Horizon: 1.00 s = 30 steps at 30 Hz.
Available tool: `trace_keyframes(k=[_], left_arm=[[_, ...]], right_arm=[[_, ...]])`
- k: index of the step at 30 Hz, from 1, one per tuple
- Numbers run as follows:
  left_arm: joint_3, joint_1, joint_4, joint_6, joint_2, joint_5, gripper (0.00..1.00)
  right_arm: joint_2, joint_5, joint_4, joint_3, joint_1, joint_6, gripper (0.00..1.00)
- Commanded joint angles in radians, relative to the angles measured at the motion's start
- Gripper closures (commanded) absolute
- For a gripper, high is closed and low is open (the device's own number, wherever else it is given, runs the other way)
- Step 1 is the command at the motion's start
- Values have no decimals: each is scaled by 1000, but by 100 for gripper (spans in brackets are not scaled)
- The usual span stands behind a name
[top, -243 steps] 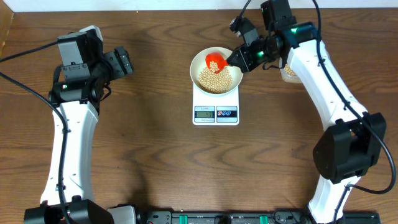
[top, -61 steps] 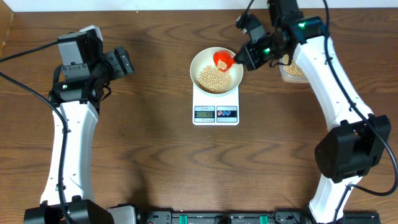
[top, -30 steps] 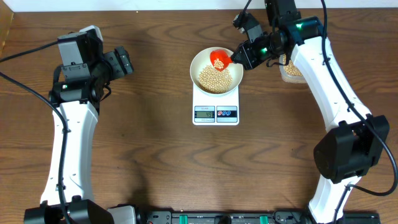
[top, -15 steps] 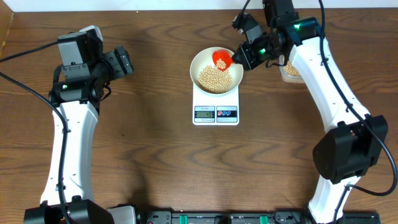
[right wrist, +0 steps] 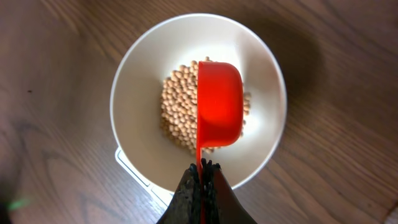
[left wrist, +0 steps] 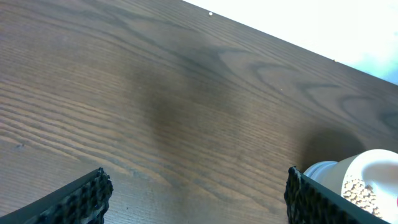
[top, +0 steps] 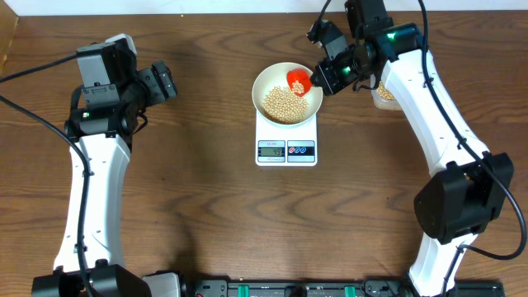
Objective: Scoop item into bowl and weigh 50g on scale
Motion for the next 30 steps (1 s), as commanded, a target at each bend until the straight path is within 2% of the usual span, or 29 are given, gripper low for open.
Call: trace_keyframes(k=[1, 30], left_arm=[[9, 2, -3, 13, -2, -10, 9], [9, 2, -3, 13, -2, -10, 9]], right_arm=[[-1, 26, -3, 19, 9, -10, 99], [-1, -72, 0, 19, -6, -12, 99]])
